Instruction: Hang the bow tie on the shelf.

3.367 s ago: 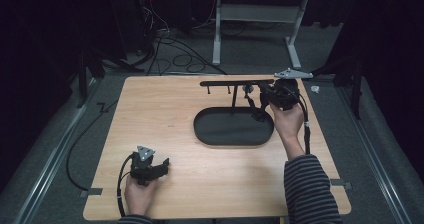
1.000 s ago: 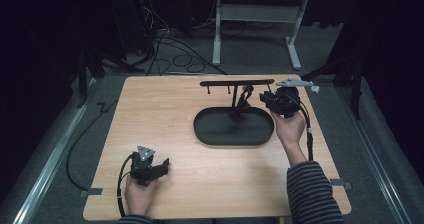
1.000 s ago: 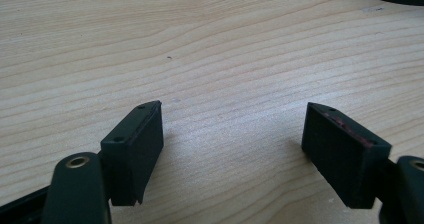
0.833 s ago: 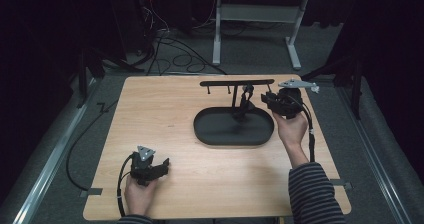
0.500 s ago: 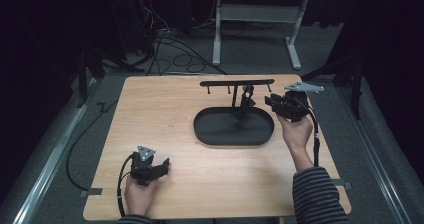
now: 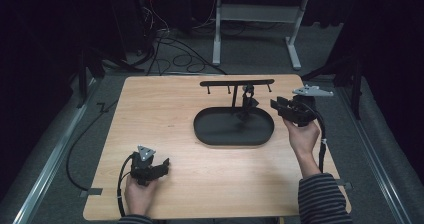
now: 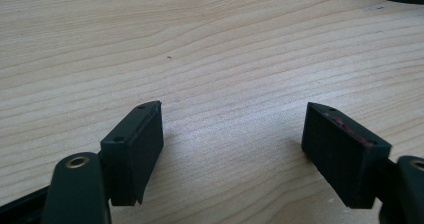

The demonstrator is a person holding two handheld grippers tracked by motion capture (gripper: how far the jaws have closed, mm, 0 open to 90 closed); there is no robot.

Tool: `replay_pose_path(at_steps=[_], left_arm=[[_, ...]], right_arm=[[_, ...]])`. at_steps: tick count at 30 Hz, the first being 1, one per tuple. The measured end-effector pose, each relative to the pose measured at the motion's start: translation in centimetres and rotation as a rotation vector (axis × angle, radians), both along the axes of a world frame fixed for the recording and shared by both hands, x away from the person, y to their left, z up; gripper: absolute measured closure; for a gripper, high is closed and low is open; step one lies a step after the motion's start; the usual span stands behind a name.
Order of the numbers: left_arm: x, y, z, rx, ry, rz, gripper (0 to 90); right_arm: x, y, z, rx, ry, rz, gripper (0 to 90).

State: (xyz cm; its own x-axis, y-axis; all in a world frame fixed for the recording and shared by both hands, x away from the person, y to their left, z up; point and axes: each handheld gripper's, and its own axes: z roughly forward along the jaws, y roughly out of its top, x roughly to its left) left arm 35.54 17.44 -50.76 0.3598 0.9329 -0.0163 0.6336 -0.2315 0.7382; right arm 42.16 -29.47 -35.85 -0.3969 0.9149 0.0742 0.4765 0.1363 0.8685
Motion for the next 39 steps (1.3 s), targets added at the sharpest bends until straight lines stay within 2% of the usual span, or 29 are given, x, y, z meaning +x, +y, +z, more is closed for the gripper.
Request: replay_pose_path(at_steps=[39], left_arm=[[0.0, 0.0, 0.0, 0.000, -0.001, 0.001, 25.0]], right_arm=[[-3.6, -2.7, -1.1, 0.061, -0.008, -0.014, 66.9]])
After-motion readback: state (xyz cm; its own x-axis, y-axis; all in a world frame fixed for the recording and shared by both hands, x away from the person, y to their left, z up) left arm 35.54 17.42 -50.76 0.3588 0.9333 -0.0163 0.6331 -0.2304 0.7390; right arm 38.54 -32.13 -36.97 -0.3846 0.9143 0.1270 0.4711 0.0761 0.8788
